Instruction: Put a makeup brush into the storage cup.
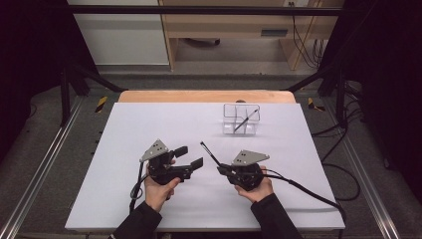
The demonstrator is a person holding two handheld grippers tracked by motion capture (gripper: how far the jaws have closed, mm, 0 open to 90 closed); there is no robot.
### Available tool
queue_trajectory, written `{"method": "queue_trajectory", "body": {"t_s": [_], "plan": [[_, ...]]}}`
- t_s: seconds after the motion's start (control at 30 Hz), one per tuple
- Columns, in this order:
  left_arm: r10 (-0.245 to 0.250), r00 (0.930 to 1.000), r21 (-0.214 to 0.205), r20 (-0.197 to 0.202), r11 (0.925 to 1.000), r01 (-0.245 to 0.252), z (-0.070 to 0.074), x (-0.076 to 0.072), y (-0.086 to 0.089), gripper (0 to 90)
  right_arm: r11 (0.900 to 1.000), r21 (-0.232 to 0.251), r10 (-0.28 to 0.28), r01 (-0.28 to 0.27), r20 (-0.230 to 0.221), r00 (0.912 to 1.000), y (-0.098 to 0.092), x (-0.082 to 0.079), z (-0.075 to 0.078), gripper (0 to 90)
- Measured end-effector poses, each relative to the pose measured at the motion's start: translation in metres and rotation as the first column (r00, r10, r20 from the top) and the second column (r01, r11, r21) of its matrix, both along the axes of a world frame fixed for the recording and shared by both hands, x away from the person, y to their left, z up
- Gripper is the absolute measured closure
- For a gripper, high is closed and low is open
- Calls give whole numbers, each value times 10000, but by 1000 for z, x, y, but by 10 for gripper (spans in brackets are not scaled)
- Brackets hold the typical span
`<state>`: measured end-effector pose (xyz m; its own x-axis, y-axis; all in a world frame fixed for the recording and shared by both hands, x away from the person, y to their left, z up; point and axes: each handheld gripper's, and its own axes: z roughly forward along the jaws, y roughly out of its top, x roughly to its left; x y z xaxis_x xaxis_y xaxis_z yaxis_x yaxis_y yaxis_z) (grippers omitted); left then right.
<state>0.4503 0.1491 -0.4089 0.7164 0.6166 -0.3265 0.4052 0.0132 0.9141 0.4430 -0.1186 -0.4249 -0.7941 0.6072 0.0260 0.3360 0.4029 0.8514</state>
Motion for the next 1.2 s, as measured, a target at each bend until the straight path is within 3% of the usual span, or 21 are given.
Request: {"method": "queue_trajectory", "body": {"t_s": [0.23,0.47,0.9,1.2], "plan": [[27,9998,-700,-176,9975,-39,0,4,-5,207,9999,140,-68,67,43,10000,2,1,0,842],[159,9997,-1115,-190,9936,-179,-2,5,-12,242,9998,202,-76,75,53,10000,5,0,-1,842],[270,9987,-1696,-438,9849,-341,-8,7,-25,331,9990,438,-87,81,125,9999,8,-1,1,842],[320,9973,-2071,-653,9773,-449,-9,6,-23,468,9977,669,-154,148,82,9998,9,-1,1,842]]}}
